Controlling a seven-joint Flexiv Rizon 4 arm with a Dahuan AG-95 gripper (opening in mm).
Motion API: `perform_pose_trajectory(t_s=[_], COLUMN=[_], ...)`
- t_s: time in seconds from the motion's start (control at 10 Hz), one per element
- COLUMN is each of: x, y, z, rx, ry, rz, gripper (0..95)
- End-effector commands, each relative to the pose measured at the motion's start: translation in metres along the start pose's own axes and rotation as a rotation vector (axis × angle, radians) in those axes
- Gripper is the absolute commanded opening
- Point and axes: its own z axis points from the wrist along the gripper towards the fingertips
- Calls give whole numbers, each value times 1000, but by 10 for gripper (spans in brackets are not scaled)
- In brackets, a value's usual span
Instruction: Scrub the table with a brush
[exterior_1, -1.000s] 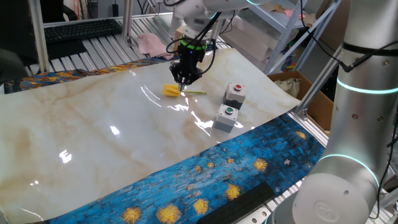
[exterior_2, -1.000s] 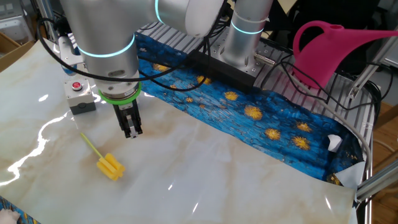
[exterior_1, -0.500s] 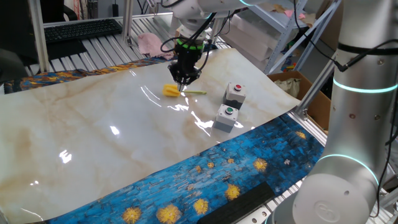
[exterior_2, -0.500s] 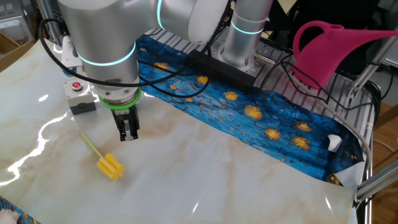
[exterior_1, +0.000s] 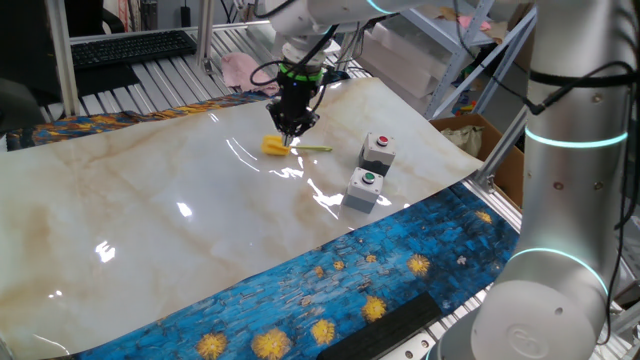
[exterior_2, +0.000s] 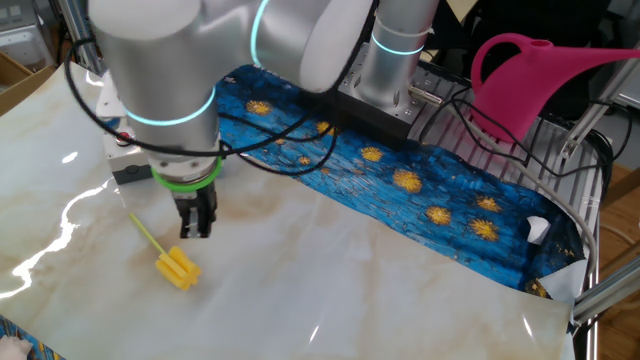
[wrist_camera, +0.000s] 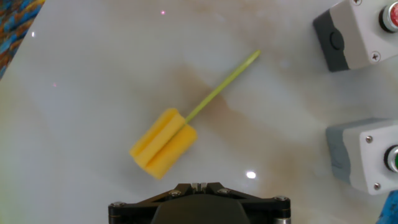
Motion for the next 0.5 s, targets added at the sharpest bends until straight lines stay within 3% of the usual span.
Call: perform_pose_trajectory(t_s=[0.1,0.2,0.3,0.4,0.5], x=[-8,-12,-15,-20,-24], y=[3,6,9,14,16], z=[2,3,4,4,4], rx=[-3,-3,-5,-7,-8], ry=[6,6,8,8,6], rz=[36,51,73,89,96], gripper=[0,190,190,380,380])
